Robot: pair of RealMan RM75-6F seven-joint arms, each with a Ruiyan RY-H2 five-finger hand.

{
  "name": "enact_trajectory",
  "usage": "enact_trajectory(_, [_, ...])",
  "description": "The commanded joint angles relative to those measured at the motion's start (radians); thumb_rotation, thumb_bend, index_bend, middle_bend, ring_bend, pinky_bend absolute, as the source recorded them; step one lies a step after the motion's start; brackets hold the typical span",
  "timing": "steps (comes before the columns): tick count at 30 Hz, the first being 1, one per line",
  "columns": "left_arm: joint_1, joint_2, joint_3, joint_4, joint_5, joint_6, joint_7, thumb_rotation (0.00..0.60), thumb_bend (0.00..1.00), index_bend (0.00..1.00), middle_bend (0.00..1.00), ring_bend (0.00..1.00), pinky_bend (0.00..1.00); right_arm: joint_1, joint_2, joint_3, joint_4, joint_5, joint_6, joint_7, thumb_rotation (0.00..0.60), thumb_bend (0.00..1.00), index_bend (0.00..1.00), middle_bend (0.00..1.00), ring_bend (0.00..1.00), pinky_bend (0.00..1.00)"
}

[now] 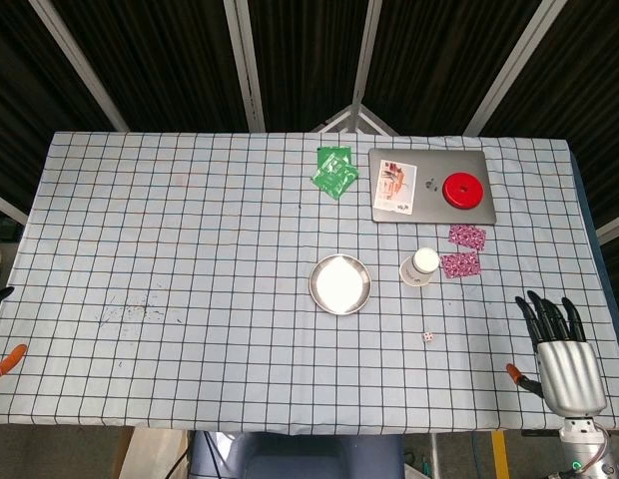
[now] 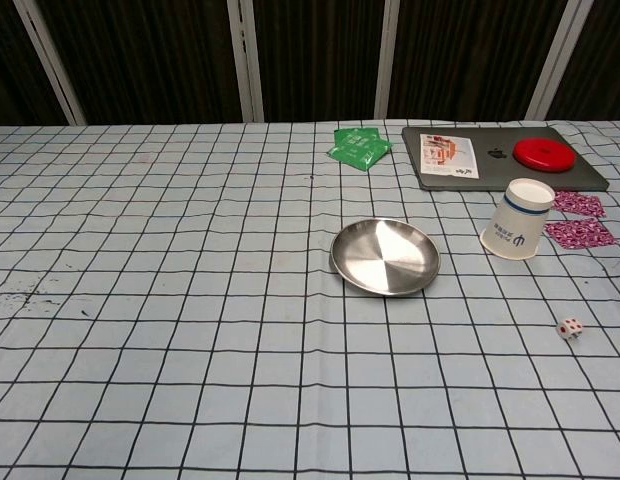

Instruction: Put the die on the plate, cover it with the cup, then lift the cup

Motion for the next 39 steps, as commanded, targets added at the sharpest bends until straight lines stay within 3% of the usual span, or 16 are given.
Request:
enact_trajectory(1, [0.001, 0.002, -0.001, -0.002, -0.002, 0.0, -0.005, 0.6, 0.28, 0.17, 0.0, 0.0, 0.0, 0.002, -0.004, -0.006, 0.0, -0.001, -0.008, -0.002, 0.6, 0.07, 0.13, 0.09, 0.12, 0.0])
enact_trajectory(6, [0.006, 0.009, -0.005, -0.01, -0.001, 0.012, -0.018, 0.6, 0.28, 0.17, 0.0, 0.0, 0.0, 0.007, -0.017, -0.032, -0.011, 0.009, -0.055, 0.022, 0.6, 0.07, 0.2, 0.09, 0.12, 0.0])
enact_trajectory(16, [0.002, 0.018, -0.011, -0.018, 0.001, 0.009, -0.048, 0.6, 0.28, 0.2, 0.0, 0.0, 0.0, 0.038, -0.078, -0.05, 0.018, 0.016, -0.133, 0.039, 0.6, 0.07, 0.23, 0.07, 0.12, 0.0])
enact_trajectory(24, [0.003, 0.013, -0.019, -0.017, -0.006, 0.013, -0.039, 0.6, 0.28, 0.2, 0.0, 0.0, 0.0, 0.121, -0.143, -0.017, 0.082, 0.091, -0.285, 0.022, 0.6, 0.07, 0.26, 0.07, 0.12, 0.0])
enact_trajectory(29, [0.0, 0.008, -0.016, -0.017, -0.001, 0.005, -0.024, 0.6, 0.28, 0.2, 0.0, 0.0, 0.0, 0.176, -0.196, 0.01, 0.125, 0.147, -0.37, -0.004, 0.6, 0.13, 0.29, 0.07, 0.12, 0.0])
enact_trajectory(39, [0.003, 0.008, -0.021, -0.014, -0.011, 0.003, -0.025, 0.6, 0.28, 0.2, 0.0, 0.0, 0.0, 0.262, -0.288, 0.06, 0.185, 0.21, -0.45, -0.085, 0.6, 0.21, 0.34, 0.07, 0.12, 0.0])
